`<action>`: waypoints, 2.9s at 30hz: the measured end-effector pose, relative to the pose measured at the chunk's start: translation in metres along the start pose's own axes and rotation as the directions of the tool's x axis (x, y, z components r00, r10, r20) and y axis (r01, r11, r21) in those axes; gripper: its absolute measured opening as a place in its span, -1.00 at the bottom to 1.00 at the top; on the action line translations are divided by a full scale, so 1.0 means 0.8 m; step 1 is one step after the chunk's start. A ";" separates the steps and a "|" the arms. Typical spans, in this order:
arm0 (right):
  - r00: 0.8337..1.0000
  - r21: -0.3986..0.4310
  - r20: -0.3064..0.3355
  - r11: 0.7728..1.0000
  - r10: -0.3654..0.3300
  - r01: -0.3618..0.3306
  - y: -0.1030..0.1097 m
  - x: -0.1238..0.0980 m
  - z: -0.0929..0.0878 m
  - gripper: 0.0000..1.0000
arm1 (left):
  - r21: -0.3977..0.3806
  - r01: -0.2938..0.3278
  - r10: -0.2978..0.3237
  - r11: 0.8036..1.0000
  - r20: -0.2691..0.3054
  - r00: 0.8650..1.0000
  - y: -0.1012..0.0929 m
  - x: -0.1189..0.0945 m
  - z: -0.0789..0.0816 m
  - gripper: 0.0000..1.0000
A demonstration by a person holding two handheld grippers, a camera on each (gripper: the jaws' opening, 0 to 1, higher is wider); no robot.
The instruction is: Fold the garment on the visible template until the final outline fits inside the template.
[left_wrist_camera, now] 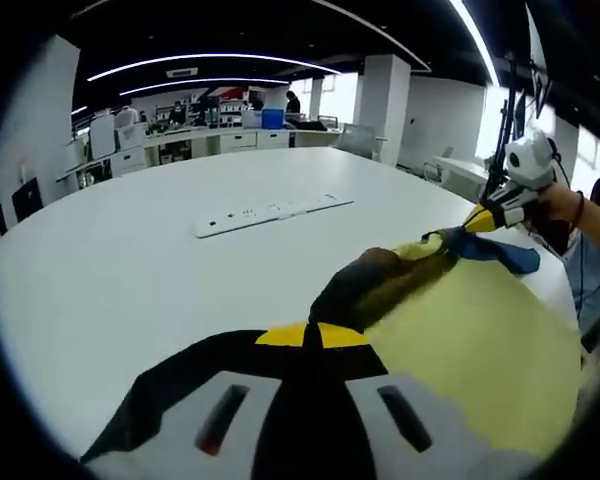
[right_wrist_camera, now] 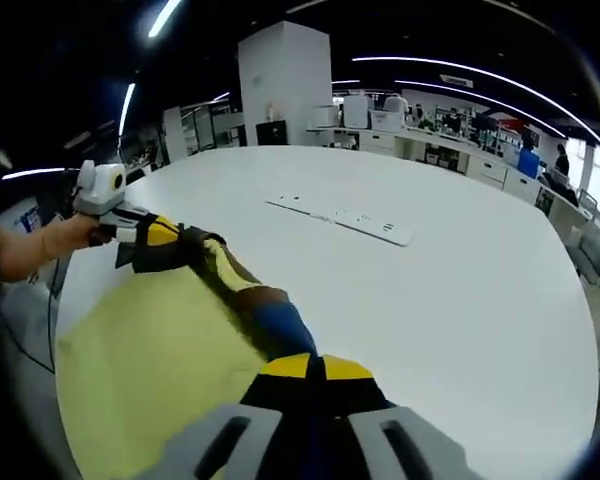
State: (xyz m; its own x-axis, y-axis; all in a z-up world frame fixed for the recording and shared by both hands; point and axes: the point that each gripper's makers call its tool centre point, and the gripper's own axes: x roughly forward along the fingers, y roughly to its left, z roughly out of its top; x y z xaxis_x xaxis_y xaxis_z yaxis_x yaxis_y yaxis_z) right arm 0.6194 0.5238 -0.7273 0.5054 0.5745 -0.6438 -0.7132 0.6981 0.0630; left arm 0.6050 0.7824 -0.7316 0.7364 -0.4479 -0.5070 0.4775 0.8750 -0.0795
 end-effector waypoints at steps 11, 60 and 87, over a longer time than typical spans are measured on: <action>0.996 -0.012 -0.090 1.000 0.022 -0.023 0.012 0.015 -0.044 -1.00 | 0.047 0.018 -0.014 0.999 -0.095 0.995 -0.007 0.004 -0.039 -1.00; 0.994 -0.123 -0.061 0.988 0.088 -0.095 0.031 0.014 -0.003 -1.00 | 0.117 0.113 -0.115 0.987 0.008 0.993 -0.050 0.021 0.010 -1.00; 0.981 -0.109 0.028 0.975 -0.191 0.193 -0.063 0.085 0.042 -1.00 | -0.094 -0.126 0.138 0.988 0.135 0.981 0.016 0.116 0.056 -1.00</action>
State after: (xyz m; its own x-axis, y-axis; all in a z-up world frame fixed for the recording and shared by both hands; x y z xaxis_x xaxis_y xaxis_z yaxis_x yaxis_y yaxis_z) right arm 0.7059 0.5424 -0.7488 0.6458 0.4420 -0.6226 -0.6507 0.7451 -0.1460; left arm 0.7009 0.7438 -0.7410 0.8530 -0.3440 -0.3925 0.3343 0.9376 -0.0952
